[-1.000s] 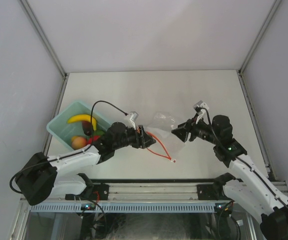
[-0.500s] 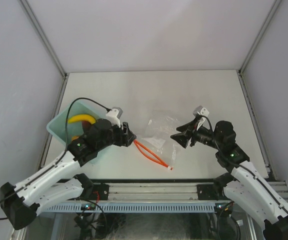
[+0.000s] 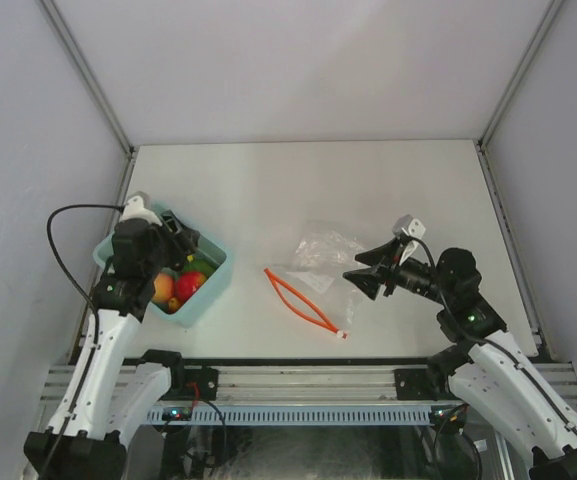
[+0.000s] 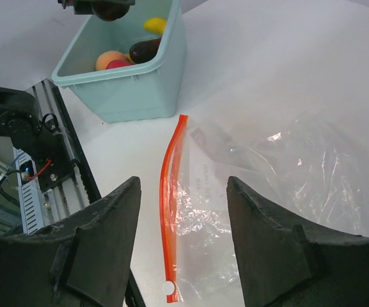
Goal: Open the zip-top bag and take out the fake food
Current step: Place the fake fruit in the bin.
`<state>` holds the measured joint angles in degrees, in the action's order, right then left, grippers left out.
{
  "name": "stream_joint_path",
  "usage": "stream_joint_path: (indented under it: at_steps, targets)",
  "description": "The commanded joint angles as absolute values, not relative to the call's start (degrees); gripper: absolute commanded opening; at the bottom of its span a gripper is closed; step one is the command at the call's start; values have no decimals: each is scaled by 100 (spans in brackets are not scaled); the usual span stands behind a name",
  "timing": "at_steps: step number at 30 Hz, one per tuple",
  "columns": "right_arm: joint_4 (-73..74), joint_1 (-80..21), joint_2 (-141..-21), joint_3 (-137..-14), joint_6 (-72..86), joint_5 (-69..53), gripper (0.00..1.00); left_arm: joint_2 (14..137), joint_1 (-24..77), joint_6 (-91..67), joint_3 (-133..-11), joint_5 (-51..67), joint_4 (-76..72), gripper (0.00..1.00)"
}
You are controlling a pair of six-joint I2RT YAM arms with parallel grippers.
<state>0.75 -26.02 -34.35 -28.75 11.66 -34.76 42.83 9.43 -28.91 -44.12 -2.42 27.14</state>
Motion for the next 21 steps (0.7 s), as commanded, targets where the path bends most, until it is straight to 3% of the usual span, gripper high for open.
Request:
stream_joint_path:
  at_steps: [1,9,17,19,21]
  targets:
    - [-11,-2645,-3305,-2903,1045,-3408,57,4498,34,-3398,-4556,322,2540,4]
    - [90,-2646,-3383,-2979,976,-3419,57,5215,-532,-4153,-4923,-1246,3353,10]
    - [43,-2648,-3449,-2974,1002,-3468,57,5771,-754,-4341,-5156,-1890,3686,89]
    - [65,-2650,-3443,-2984,989,-3477,57,5810,-815,-4451,-5151,-2005,3687,100]
    - [98,-2646,-3436,-2980,983,-3466,57,5847,-901,-4501,-5161,-1946,3664,100]
